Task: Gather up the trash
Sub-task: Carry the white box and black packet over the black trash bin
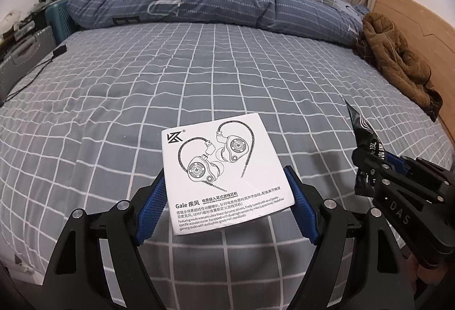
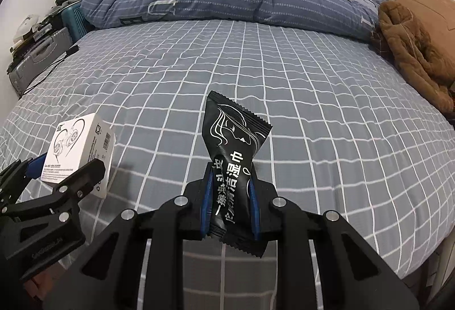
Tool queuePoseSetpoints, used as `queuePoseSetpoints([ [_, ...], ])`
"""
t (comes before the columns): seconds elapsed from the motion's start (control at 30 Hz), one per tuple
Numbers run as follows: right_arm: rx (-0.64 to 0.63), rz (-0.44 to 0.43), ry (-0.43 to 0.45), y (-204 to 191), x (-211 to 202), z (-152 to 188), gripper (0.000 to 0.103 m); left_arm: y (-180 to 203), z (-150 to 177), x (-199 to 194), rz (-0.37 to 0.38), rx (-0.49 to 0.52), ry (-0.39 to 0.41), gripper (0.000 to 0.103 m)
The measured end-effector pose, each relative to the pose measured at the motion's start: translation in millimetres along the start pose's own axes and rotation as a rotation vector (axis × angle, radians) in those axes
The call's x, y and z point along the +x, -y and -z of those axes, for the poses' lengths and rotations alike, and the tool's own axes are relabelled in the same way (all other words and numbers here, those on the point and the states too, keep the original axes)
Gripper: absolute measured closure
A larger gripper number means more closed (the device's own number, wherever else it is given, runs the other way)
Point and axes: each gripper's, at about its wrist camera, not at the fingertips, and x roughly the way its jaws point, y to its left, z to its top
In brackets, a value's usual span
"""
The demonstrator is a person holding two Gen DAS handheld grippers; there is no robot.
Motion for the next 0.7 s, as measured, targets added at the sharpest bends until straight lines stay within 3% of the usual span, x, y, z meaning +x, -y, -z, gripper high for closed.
queuePoseSetpoints([
  [0.7,0.007,-0.028,0.012,-9.2,-52.4,44.0,0.081,-2.7,40.0,-45.7,-0.021,0.009,0.005,0.027],
])
